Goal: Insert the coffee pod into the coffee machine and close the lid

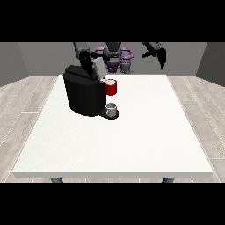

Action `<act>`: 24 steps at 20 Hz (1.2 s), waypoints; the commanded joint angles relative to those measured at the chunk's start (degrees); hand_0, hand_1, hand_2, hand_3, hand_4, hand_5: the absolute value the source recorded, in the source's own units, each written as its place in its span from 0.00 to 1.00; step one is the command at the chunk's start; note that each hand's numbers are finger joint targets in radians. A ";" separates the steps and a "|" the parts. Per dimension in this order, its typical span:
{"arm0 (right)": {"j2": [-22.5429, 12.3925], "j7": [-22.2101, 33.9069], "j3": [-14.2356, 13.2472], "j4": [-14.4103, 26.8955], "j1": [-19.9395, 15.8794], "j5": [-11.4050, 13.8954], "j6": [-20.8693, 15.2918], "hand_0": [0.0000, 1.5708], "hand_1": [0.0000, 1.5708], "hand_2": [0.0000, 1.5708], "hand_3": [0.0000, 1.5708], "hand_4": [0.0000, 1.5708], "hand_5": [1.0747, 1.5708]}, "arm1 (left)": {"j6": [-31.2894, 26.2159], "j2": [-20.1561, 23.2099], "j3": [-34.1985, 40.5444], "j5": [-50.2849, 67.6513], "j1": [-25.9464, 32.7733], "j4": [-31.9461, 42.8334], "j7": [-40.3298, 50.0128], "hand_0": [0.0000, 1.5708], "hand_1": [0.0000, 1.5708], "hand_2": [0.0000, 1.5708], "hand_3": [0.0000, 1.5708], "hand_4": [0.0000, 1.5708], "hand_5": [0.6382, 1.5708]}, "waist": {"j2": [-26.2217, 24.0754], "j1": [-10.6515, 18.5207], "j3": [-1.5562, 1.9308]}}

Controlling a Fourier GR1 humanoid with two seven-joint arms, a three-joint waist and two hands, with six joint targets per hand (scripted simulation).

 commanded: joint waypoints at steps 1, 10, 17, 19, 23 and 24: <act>1.20 -1.12 2.01 1.16 -2.28 1.83 -0.35 0.00 0.00 0.00 0.00 0.14 1.00 | -0.04 0.33 -1.10 -0.28 0.25 -1.79 2.60 0.00 0.00 0.00 0.00 0.23 1.00 | 0.64 1.57 -0.03; 0.76 1.71 3.68 -0.14 -8.78 4.27 -1.49 0.00 0.00 0.00 0.00 0.00 1.00 | 0.79 -0.77 -2.93 -1.49 -0.55 -1.49 1.84 0.00 0.00 0.00 0.00 0.26 1.00 | 2.10 4.10 -0.03; -0.08 3.21 6.10 -1.39 -11.22 7.66 -2.41 0.00 0.00 0.00 0.00 0.06 1.00 | -0.32 -0.44 -3.38 -1.19 -1.82 -0.58 0.73 0.00 0.00 0.00 0.00 0.21 1.00 | 3.74 6.50 -0.05; -0.52 3.81 6.14 -1.91 -12.56 7.26 -0.98 0.00 0.00 0.00 0.00 0.13 1.00 | 0.06 -0.44 -3.27 -1.34 -3.02 -0.30 0.39 0.00 0.00 0.00 0.00 0.21 1.00 | 4.72 6.92 -0.04; -3.38 6.42 5.14 -2.93 -17.46 9.15 -2.83 0.00 0.00 0.00 0.00 0.17 1.00 | -0.80 -0.87 -3.96 -0.91 -4.99 0.07 -1.28 0.00 0.00 0.00 0.00 0.25 1.00 | 8.22 10.73 -0.06; -2.54 6.23 6.02 -3.24 -16.47 9.84 -3.17 0.00 0.00 0.00 0.00 0.15 1.00 | -1.16 -0.36 -3.56 -0.30 -7.29 -0.92 0.54 0.00 0.00 0.00 0.00 0.24 1.00 | 8.13 11.52 -0.01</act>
